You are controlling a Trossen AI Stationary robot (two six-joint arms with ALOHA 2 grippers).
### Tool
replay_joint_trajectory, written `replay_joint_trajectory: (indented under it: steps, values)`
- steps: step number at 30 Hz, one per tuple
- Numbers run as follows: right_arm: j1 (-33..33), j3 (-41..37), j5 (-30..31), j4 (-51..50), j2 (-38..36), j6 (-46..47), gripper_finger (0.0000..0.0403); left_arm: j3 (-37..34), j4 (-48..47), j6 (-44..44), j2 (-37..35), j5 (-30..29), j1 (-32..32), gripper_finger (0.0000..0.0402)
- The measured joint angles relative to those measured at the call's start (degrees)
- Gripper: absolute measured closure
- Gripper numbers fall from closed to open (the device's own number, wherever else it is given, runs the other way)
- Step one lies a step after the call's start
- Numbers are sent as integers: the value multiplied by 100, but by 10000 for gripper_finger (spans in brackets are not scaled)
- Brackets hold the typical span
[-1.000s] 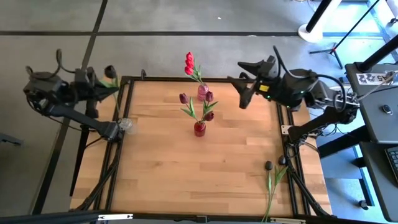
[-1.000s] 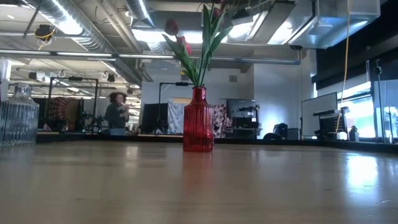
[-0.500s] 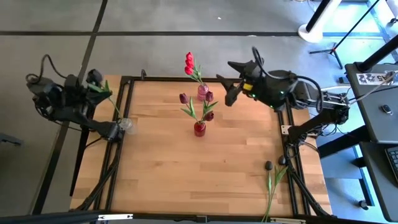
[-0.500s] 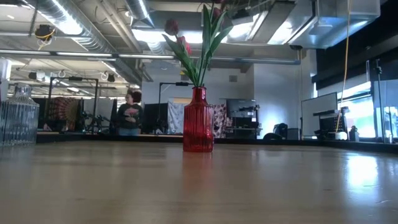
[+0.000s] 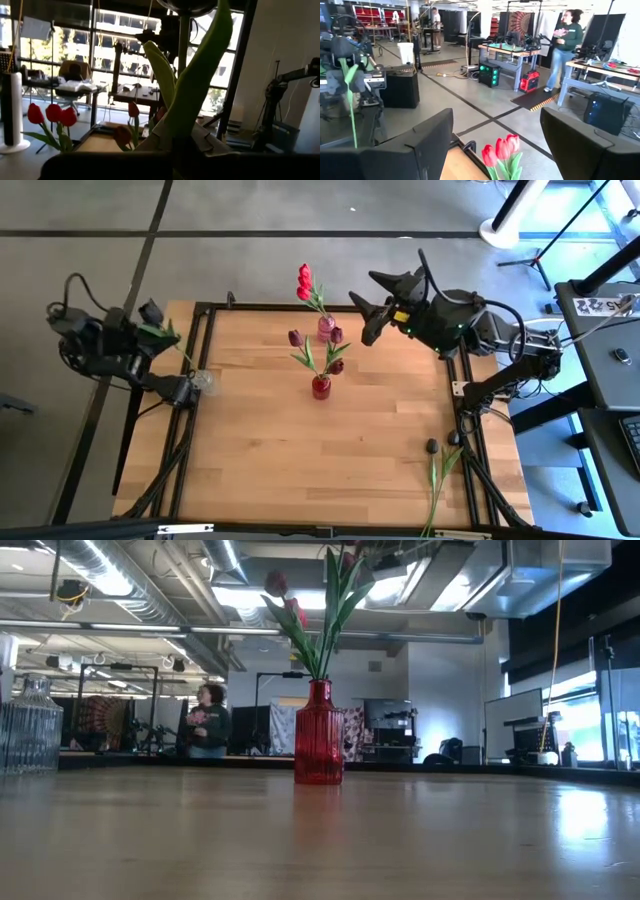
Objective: Sort flowers into vase by color
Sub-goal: Put the top black flower into the transparent vase
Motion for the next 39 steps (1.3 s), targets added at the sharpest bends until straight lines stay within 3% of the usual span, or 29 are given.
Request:
replay_joint_trajectory:
  steps: [8,39]
  values:
    - [-32,0,98,18,0,-184,105,-4,-4,47,-473,-202,0,398]
    - [-23,0,80,39,0,-440,105,-78,-497,-213,-730,-53,-1,398]
